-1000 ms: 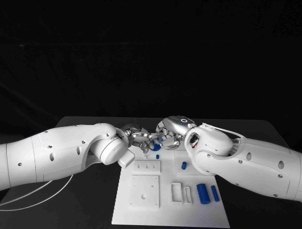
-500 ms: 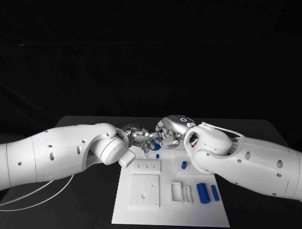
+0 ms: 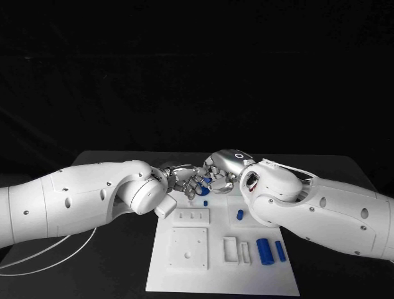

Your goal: Assemble the parts on the task board

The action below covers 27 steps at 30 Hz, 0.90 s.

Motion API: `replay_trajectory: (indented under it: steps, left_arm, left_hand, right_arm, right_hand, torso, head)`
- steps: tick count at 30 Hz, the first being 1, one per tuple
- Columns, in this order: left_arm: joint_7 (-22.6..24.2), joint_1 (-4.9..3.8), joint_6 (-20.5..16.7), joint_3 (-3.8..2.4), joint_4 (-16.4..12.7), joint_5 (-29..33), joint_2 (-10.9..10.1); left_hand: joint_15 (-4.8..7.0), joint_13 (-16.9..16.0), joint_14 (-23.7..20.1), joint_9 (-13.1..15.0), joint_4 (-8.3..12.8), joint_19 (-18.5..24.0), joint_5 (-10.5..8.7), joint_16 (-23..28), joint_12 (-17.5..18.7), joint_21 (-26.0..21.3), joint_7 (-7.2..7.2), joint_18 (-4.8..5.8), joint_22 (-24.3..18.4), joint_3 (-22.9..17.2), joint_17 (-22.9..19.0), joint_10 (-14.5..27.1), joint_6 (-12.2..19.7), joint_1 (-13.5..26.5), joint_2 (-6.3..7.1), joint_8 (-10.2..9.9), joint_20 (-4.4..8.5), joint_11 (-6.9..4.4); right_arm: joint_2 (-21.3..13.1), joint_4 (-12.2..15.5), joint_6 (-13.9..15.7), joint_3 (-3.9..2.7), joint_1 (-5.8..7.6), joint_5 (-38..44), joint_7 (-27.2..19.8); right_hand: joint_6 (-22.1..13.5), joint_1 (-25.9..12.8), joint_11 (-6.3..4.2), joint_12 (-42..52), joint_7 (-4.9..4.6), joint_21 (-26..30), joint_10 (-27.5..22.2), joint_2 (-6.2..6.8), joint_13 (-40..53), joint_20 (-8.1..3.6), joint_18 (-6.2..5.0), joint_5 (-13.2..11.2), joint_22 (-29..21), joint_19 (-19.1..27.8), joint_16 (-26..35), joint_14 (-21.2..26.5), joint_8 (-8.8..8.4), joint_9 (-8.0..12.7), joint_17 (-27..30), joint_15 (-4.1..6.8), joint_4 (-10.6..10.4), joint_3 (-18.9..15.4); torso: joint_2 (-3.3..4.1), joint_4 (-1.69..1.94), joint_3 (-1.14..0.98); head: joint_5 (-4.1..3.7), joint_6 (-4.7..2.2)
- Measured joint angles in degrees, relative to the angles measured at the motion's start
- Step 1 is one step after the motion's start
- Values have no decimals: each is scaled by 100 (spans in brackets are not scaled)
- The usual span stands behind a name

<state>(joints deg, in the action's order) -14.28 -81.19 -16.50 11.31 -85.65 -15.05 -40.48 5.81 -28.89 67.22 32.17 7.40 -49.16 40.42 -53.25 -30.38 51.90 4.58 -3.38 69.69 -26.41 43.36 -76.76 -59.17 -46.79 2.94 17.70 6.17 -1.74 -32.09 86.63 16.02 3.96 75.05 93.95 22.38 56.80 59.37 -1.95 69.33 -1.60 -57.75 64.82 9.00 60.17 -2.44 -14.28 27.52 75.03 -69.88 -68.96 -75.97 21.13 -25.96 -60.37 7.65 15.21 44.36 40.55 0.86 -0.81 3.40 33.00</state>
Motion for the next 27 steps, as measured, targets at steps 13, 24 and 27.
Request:
replay_trajectory:
  steps: [13, 24, 27]
  left_arm:
    - [-26, 1, 0, 0, 7, 18, 14]
    - [-46, 2, -1, 0, 19, 17, 40]
    - [-42, 0, -1, -2, 15, 17, 40]
  left_hand:
    - [0, 22, 0, 49, 288, -9, -891, -22, 0, 23, -7, -1, -28, -288, -48, -2, -25, -12, -104, -43, 8, 0]
    - [-11, 60, -8, 65, 394, -9, -1590, -22, 5, 23, 0, 76, -61, -570, -90, -11, -18, -184, -366, -90, 8, 11]
    - [-13, 89, -9, 96, 310, -9, -1785, -22, 44, 23, 1, 76, -68, -883, -112, -20, -16, -313, -385, -107, 8, 20]
  right_arm:
    - [2, 0, -16, 0, -4, 7, 15]
    - [4, -13, -50, 3, -10, 12, 41]
    - [1, -24, -68, 7, -16, 12, 46]
  right_hand:
    - [0, 1, 0, 0, 0, 0, 0, 1, 0, 0, 0, 0, 0, 0, 0, -1, 1, 0, 5, -1, -10, 10]
    - [2, 38, 0, 0, 1, 0, 0, 38, 4, 0, 0, 0, 0, 0, 0, -8, 14, 0, 5, -8, -10, 10]
    - [2, 37, 0, 0, 1, 0, 0, 37, 5, 0, 0, 1, 0, 0, 0, -8, 14, 1, 5, -8, -2, 18]
  torso:
    - [0, -1, -2]
    - [-2, -2, -4]
    - [-2, -3, -4]
  head:
    - [-8, 9]
    - [3, 21]
    - [5, 21]
